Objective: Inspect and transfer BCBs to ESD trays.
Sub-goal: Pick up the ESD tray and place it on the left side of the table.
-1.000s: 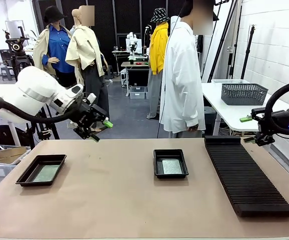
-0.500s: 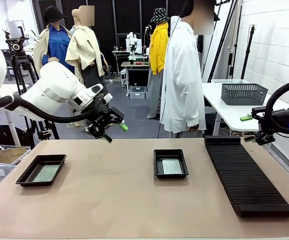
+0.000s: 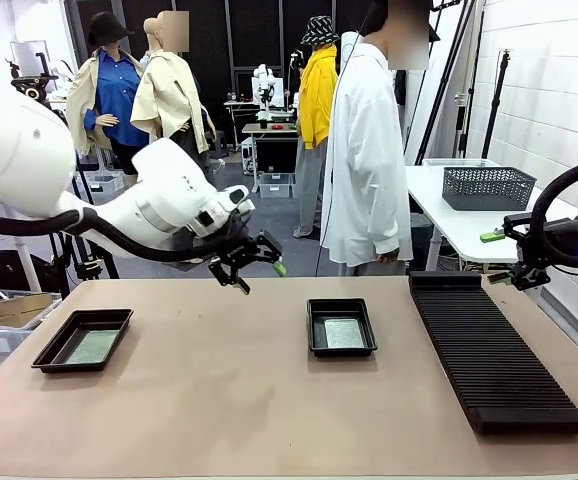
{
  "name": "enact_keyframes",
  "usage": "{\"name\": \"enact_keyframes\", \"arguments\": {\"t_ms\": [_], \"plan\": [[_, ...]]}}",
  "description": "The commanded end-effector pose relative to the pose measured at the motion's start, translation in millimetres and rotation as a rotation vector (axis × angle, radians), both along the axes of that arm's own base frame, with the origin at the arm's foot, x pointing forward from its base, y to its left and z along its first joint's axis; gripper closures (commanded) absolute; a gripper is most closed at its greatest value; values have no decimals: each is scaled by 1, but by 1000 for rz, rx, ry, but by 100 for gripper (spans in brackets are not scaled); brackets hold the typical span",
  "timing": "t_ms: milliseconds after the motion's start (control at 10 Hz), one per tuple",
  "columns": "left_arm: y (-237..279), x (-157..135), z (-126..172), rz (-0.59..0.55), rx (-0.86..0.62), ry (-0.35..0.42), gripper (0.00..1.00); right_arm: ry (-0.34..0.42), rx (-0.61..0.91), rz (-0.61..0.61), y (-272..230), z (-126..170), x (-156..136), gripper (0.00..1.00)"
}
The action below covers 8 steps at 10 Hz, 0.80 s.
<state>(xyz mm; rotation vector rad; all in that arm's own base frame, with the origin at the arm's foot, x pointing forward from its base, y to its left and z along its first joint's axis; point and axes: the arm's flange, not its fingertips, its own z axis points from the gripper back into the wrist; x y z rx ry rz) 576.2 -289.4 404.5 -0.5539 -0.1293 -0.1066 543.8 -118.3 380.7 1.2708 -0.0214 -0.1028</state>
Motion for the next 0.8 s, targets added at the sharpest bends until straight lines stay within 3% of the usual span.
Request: {"name": "enact_keyframes", "arguments": {"t_ms": [0, 700], "plan": [[-22, 12, -1, 30, 32, 13, 0, 1, -10, -11, 1, 2, 0, 0], [-86, 35, -38, 45, 135, 60, 0, 1, -10, -11, 1, 2, 0, 0]]}}
